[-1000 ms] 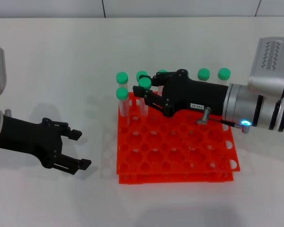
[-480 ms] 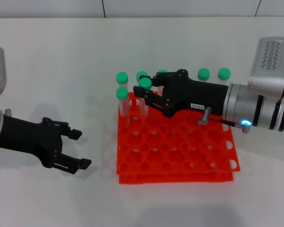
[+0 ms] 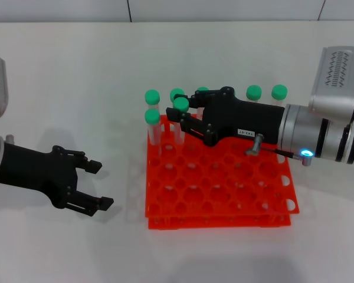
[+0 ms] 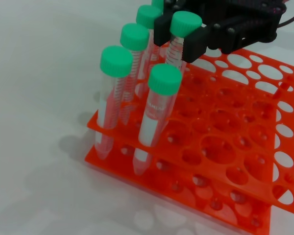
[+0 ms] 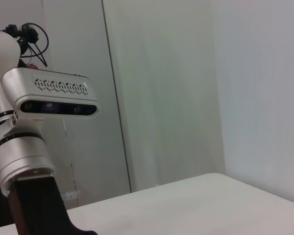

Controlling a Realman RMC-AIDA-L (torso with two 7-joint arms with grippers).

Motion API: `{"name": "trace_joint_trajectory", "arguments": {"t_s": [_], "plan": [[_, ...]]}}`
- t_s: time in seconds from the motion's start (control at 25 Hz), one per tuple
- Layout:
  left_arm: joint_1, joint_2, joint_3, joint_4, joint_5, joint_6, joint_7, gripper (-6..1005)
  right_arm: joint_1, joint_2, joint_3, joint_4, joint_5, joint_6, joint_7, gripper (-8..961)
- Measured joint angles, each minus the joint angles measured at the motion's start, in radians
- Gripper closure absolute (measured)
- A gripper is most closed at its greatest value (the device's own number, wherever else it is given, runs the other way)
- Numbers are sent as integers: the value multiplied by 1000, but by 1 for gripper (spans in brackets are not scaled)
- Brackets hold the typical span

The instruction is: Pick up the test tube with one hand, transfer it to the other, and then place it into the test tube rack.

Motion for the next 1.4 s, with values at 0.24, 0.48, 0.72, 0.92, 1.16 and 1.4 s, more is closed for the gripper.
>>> {"name": "trace_joint_trajectory", "arguments": {"t_s": [0.24, 0.48, 0.72, 0.92, 1.16, 1.4], "plan": [[-1, 0, 0, 0, 0, 0, 0, 125, 0, 0, 0, 0, 0, 0, 0, 634], [0, 0, 0, 0, 0, 0, 0, 125, 0, -2, 0, -5, -1, -7, 0, 620], [7, 1, -4, 0, -3, 0, 5, 124, -20, -9, 8, -34, -1, -54, -3, 458], [7, 0, -20, 0, -11, -1, 21, 124, -71, -19, 14, -107, -2, -84, -12, 419], [6, 4, -105, 0, -77, 6, 58, 124, -146, -35, 127, -224, -144, -106, 62, 419], [11, 9, -188, 7, -211, 13, 78, 124, -212, -46, 360, -364, -494, -207, 298, 418]]}}
